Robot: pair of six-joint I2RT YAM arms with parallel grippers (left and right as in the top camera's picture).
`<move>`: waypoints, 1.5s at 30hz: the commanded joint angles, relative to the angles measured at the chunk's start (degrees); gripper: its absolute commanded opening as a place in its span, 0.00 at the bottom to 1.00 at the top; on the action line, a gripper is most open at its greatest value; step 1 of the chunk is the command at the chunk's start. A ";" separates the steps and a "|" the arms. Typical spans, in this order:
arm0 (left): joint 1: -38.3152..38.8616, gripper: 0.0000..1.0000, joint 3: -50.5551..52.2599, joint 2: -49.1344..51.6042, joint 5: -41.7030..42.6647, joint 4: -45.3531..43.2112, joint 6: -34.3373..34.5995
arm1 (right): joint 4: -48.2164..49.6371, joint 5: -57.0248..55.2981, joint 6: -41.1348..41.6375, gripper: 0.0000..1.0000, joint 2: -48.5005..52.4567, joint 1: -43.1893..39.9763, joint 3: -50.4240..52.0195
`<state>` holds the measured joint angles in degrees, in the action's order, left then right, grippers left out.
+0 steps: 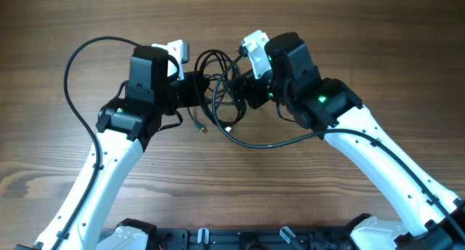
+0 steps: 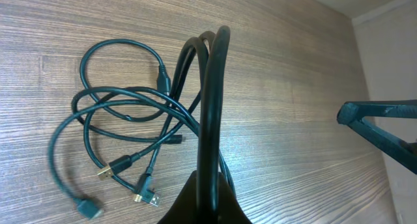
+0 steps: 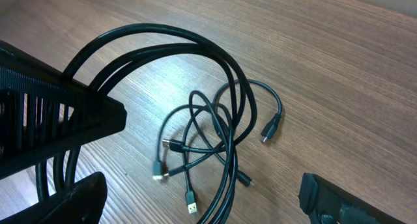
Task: Untangle cables
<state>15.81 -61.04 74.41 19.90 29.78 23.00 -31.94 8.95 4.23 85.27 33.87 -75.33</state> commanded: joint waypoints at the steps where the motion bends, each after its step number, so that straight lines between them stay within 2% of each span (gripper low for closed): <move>1: 0.15 0.04 -0.81 -0.15 -0.52 -0.48 -0.13 | -0.35 -1.51 -0.15 0.99 0.04 0.20 -0.07; 6: 0.15 0.04 -0.81 -0.17 -0.50 -0.68 -1.99 | -2.19 -5.09 -0.15 1.00 0.04 0.20 -0.07; 18: 0.15 0.04 -0.81 -4.96 -0.46 -3.28 -2.91 | -2.23 -5.03 1.97 1.00 1.70 0.20 -0.07; 35: 0.15 0.04 -0.81 -14.05 0.24 -3.96 -2.82 | -0.15 0.87 2.36 1.00 5.29 0.20 -0.07; 42: 0.15 0.04 -0.81 -14.91 5.18 -6.12 -2.36 | 3.26 6.19 3.58 1.00 5.31 0.20 -0.07; 45: 0.15 0.04 -0.81 -14.91 5.62 -7.04 0.17 | 4.37 6.23 5.25 1.00 5.70 0.20 -0.07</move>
<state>15.81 -61.04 60.84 23.03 24.18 21.78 -28.45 13.30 7.14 89.80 33.87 -75.33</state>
